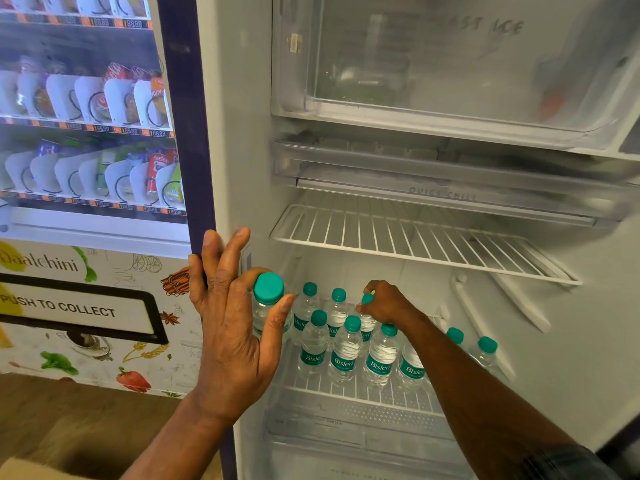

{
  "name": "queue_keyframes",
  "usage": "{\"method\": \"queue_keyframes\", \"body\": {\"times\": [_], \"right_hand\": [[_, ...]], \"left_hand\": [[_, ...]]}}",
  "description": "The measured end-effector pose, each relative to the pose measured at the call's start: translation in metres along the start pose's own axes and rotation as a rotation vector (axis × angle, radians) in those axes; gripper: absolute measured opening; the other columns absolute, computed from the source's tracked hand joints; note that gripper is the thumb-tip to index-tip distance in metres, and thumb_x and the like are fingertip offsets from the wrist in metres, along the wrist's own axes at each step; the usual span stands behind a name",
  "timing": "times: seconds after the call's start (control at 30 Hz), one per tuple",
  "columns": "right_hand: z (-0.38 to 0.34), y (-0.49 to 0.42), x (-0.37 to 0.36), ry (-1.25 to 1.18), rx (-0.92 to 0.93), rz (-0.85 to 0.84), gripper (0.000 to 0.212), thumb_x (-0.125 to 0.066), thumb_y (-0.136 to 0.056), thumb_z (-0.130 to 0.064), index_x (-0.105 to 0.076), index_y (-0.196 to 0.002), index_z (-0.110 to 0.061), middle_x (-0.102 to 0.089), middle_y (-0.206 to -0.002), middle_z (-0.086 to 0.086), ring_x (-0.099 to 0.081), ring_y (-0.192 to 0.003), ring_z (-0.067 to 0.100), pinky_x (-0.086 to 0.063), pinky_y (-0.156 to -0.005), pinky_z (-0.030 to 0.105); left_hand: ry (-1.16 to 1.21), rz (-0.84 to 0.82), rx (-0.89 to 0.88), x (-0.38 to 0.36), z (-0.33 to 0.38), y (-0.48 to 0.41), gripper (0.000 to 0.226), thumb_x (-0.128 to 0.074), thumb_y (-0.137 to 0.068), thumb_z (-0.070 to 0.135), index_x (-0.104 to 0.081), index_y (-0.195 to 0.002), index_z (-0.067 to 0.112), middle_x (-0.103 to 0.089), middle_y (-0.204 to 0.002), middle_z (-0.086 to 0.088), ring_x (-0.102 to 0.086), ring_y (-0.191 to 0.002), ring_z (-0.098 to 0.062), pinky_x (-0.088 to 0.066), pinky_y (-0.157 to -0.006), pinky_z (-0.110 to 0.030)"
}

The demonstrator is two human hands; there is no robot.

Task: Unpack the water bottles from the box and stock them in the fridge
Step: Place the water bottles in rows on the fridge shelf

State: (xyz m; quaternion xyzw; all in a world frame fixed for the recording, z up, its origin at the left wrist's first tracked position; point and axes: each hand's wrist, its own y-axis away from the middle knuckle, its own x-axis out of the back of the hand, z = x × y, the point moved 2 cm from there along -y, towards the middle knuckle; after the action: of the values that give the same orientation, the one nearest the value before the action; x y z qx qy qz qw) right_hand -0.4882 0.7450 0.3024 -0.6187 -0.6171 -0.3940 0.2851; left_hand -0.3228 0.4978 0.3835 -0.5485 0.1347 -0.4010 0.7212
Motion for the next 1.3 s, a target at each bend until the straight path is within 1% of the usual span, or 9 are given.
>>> {"method": "queue_keyframes", "body": {"times": [0.17,0.37,0.6,0.97,1.1,1.3], "right_hand": [[0.002,0.002,0.000,0.003,0.000,0.004,0.055,-0.068,-0.091,-0.030,-0.045,-0.137,-0.013,-0.052,-0.138,0.010,-0.056,-0.118,0.027,-0.046,-0.101,0.033],[0.007,0.002,-0.004,0.004,-0.008,0.022,0.052,-0.071,-0.089,-0.030,-0.048,-0.133,-0.014,-0.055,-0.134,0.009,-0.057,-0.115,0.025,-0.047,-0.099,0.033],[0.005,0.002,-0.005,0.013,0.016,0.111,0.045,-0.074,-0.087,-0.026,-0.055,-0.125,-0.014,-0.060,-0.126,0.009,-0.059,-0.109,0.025,-0.048,-0.100,0.032],[0.004,0.004,-0.002,-0.016,0.015,0.108,0.050,-0.071,-0.088,-0.032,-0.052,-0.131,-0.013,-0.056,-0.134,0.010,-0.058,-0.116,0.028,-0.048,-0.100,0.034],[0.008,0.004,-0.001,-0.044,0.019,0.115,0.049,-0.068,-0.090,-0.035,-0.052,-0.131,-0.013,-0.056,-0.135,0.010,-0.057,-0.118,0.028,-0.048,-0.100,0.035],[0.009,0.004,0.010,-0.136,0.031,0.209,0.044,-0.064,-0.092,-0.039,-0.054,-0.129,-0.017,-0.058,-0.133,0.009,-0.059,-0.115,0.026,-0.049,-0.094,0.033]], "left_hand": [[-0.004,0.004,-0.006,0.000,-0.001,0.001,0.039,-0.041,-0.108,0.048,-0.052,-0.125,0.015,-0.029,-0.165,-0.011,-0.005,-0.161,-0.023,0.004,-0.130,-0.045],[-0.002,0.008,0.000,-0.001,0.000,0.000,0.039,-0.040,-0.108,0.049,-0.051,-0.125,0.016,-0.030,-0.164,-0.012,-0.005,-0.161,-0.021,0.004,-0.130,-0.043],[-0.008,0.010,-0.003,0.000,0.000,0.000,0.039,-0.039,-0.108,0.050,-0.051,-0.124,0.017,-0.029,-0.164,-0.009,-0.005,-0.161,-0.021,0.004,-0.130,-0.043],[-0.012,0.007,-0.006,0.001,-0.001,0.001,0.039,-0.039,-0.108,0.049,-0.051,-0.123,0.016,-0.030,-0.164,-0.011,-0.005,-0.161,-0.021,0.004,-0.130,-0.043],[-0.018,0.001,-0.018,0.000,0.000,0.001,0.038,-0.040,-0.108,0.047,-0.052,-0.122,0.014,-0.032,-0.164,-0.017,-0.004,-0.161,-0.023,0.004,-0.129,-0.044],[-0.018,-0.005,-0.009,0.001,0.000,0.001,0.038,-0.041,-0.107,0.045,-0.052,-0.125,0.014,-0.030,-0.164,-0.014,-0.004,-0.161,-0.023,0.005,-0.130,-0.043]]}}
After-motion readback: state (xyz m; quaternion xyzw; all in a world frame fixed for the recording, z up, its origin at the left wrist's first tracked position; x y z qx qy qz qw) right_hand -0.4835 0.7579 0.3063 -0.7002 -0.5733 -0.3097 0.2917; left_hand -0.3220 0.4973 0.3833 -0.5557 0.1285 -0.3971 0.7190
